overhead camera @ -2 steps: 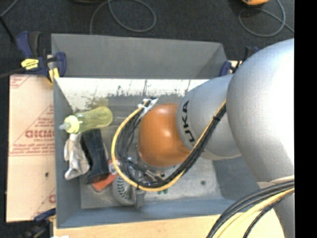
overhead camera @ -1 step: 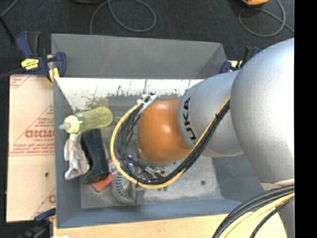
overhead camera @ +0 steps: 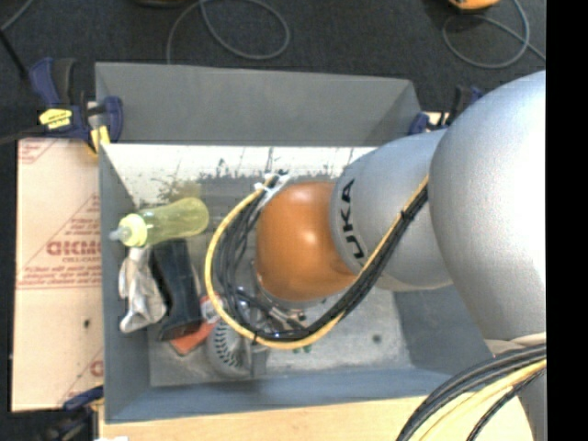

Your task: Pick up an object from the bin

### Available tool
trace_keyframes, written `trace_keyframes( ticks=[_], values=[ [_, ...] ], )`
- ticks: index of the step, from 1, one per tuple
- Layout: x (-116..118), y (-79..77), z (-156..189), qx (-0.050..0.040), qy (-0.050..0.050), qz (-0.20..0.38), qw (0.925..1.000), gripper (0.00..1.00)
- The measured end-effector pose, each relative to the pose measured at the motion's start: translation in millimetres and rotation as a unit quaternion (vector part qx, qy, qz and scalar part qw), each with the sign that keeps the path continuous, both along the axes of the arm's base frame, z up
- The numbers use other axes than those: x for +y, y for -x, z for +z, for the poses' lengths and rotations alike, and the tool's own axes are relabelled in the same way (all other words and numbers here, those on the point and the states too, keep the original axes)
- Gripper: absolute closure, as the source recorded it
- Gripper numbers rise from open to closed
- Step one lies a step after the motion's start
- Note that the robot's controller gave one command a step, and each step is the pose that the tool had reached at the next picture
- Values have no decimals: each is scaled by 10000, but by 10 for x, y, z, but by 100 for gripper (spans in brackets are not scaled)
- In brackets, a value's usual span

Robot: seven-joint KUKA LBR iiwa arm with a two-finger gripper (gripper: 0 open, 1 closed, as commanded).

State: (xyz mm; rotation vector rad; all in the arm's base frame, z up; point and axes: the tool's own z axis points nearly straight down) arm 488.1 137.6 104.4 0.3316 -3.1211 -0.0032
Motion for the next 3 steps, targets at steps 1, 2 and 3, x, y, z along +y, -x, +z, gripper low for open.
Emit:
trace_keyframes(
  ticks=[1,2,3],
  values=[
    [120,88,101,12,16,-838,9965,100],
    [178,84,219,44,20,-1340,9910,100],
    [137,70,259,25,18,-262,9997,100]
  ],
)
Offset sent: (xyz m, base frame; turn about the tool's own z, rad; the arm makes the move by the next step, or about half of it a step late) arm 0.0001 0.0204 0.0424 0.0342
